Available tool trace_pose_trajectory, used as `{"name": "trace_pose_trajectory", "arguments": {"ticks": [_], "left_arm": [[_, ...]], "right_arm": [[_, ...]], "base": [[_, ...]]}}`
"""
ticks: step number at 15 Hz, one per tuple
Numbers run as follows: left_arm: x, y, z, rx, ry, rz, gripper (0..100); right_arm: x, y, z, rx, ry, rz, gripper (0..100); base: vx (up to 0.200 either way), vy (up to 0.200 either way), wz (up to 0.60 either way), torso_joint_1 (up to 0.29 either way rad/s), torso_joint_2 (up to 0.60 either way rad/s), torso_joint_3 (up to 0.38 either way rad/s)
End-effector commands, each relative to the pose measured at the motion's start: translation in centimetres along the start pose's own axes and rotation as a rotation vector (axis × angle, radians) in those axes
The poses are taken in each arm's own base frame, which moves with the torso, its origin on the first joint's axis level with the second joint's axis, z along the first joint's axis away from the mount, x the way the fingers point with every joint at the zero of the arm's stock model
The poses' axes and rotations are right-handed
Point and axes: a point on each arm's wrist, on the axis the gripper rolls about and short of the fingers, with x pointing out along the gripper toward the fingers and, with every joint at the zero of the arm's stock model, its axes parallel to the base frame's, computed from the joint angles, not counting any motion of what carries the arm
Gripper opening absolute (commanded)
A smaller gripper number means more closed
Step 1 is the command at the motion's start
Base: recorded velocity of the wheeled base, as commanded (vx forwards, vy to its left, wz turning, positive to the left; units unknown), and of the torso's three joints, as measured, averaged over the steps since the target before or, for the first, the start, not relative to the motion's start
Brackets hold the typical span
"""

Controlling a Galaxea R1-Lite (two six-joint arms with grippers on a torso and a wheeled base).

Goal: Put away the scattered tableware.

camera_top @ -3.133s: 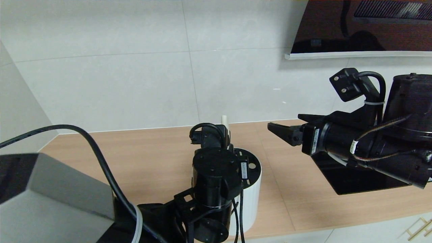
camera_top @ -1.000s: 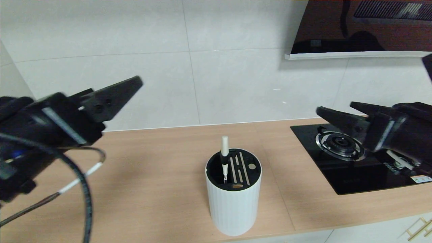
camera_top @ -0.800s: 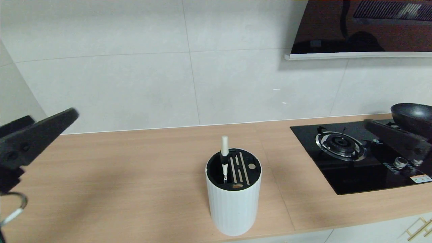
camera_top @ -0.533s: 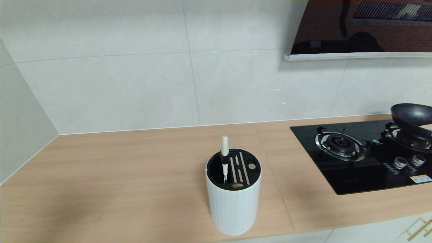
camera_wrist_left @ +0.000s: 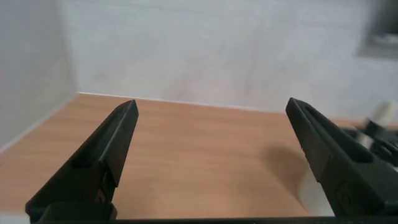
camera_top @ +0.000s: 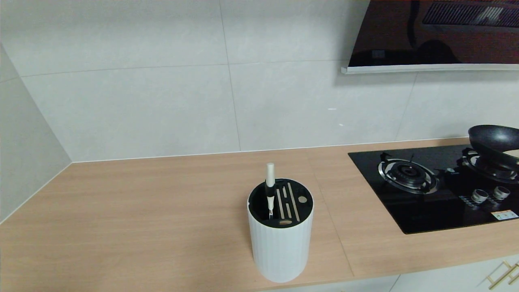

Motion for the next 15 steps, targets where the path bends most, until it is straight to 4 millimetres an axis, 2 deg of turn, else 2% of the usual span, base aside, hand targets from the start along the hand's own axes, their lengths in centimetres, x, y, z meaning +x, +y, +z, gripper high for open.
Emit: {"name": "trace_pose_trajectory", "arguments": {"ticks": [1,2,4,8,9,12,15], "left_arm": [[-0.8,-0.3,-0.8,0.020,-0.032,0.079,100],[-1.6,-0.3,-1.8,0.036,-0.053,0.068,100],[-1.2,-0.4,-3.6,0.091,-0.006,0.062,100],[0.4,-0.3,-10.3,0.132,0.201,0.004,100],[0.6,-0.2,-11.7,0.137,0.220,-0.010,100],[0.7,-0.4,-12.3,0.091,0.230,-0.105,100],[0.7,-0.4,-12.3,0.098,0.233,-0.113,100]], "right_arm": [[-1.3,0.3,-1.5,-0.015,-0.051,-0.048,100],[-1.6,0.4,-2.6,-0.028,-0.053,-0.022,100],[-1.2,0.3,-3.5,-0.034,-0.031,-0.039,100],[0.3,0.1,-8.7,-0.079,0.076,-0.025,100],[0.3,0.2,-9.0,-0.074,0.091,0.002,100],[0.3,0.3,-9.4,-0.075,0.132,0.046,100],[0.3,0.3,-9.5,-0.070,0.137,0.045,100]], "base": [[0.000,0.000,0.00,0.000,0.00,0.000],[0.000,0.000,0.00,0.000,0.00,0.000],[0.000,0.000,0.00,0.000,0.00,0.000],[0.000,0.000,0.00,0.000,0.00,0.000],[0.000,0.000,0.00,0.000,0.00,0.000],[0.000,0.000,0.00,0.000,0.00,0.000],[0.000,0.000,0.00,0.000,0.00,0.000]]}}
